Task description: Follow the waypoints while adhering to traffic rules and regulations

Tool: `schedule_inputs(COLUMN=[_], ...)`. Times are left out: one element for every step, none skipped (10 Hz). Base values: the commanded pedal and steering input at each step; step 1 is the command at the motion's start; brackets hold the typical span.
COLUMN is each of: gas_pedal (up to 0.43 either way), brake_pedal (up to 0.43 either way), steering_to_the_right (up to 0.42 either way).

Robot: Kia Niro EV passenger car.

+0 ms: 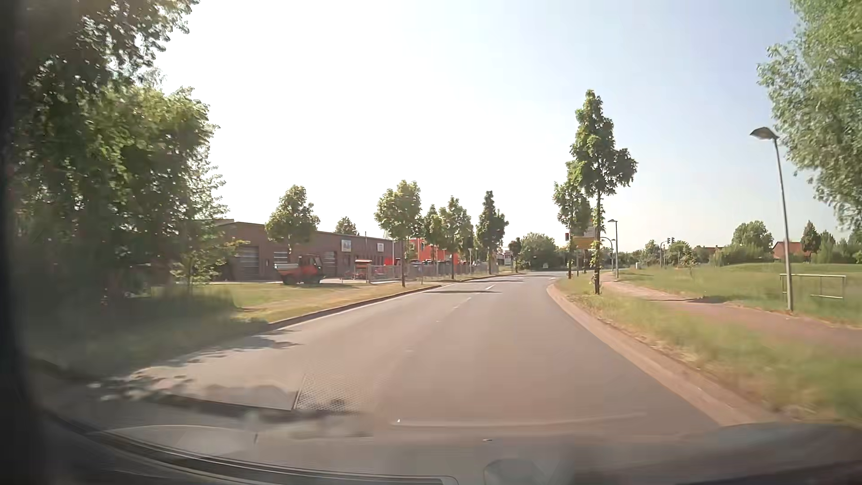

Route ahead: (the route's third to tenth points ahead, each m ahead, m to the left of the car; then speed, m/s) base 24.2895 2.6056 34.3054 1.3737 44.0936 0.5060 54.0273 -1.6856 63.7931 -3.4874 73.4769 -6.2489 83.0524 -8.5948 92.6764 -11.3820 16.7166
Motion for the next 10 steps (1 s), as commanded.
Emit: schedule_inputs(gas_pedal=[0.118,0.118,0.118,0.118,0.118,0.118,0.118,0.118,0.118,0.118], brake_pedal=[0.006,0.006,0.006,0.006,0.006,0.006,0.006,0.006,0.006,0.006], steering_to_the_right=[0.030,0.030,0.030,0.031,0.032,0.033,0.033,0.032,0.032,0.031])
